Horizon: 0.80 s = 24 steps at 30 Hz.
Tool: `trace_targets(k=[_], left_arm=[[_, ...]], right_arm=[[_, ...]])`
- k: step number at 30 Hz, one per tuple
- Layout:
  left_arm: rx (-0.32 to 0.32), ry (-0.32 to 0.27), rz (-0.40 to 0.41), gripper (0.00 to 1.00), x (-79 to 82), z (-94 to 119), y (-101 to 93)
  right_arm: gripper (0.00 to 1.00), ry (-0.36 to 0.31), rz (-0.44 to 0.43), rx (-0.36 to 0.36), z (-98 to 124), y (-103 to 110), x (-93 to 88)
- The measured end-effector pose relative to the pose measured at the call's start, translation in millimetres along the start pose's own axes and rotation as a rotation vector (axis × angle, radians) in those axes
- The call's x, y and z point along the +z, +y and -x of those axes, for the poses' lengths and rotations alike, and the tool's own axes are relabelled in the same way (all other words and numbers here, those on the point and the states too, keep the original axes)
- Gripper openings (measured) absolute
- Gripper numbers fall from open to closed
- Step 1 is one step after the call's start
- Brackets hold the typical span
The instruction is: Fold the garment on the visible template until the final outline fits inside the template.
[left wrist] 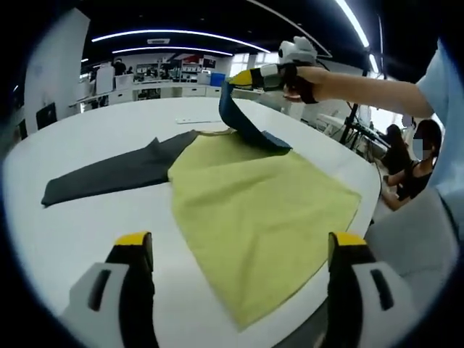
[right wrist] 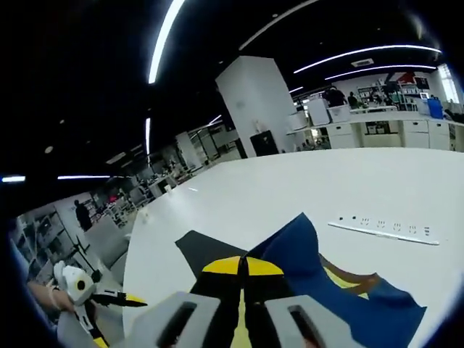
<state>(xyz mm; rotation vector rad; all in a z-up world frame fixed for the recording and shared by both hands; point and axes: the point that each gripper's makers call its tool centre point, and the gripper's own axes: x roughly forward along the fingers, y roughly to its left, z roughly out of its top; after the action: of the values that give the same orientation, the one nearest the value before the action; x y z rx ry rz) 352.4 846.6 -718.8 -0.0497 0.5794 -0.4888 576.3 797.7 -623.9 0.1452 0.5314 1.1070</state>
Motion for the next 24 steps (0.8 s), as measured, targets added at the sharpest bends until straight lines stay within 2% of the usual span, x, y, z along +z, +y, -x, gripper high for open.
trace_targets(k=[4,7,9,15,24], left_arm=[[-0.002,-0.004,0.006,0.97,0.7,0,-0.2],[-0.007,-0.001,0.01,0.97,0.1,0,-1.1],[-0.007,-0.004,0.011,0.97,0.6,0,-0.8],[-0.003,-0.013,0.022,0.96,1.4,1,1.7],[-0.002,-0.025,0.037,0.95,3.4,2,3.4]], right_arm=[[0.0,0.029,-0.025,0.018,-18,6,-14.4],[0.0,0.071,-0.012,0.029,-31,12,-31.6],[0.0,0.109,-0.02,0.024,-40,9,-47.4],[0.0,0.172,-0.042,0.006,-60,-2,-79.6],[0.0,0.22,-0.059,0.009,-76,-4,-98.6]])
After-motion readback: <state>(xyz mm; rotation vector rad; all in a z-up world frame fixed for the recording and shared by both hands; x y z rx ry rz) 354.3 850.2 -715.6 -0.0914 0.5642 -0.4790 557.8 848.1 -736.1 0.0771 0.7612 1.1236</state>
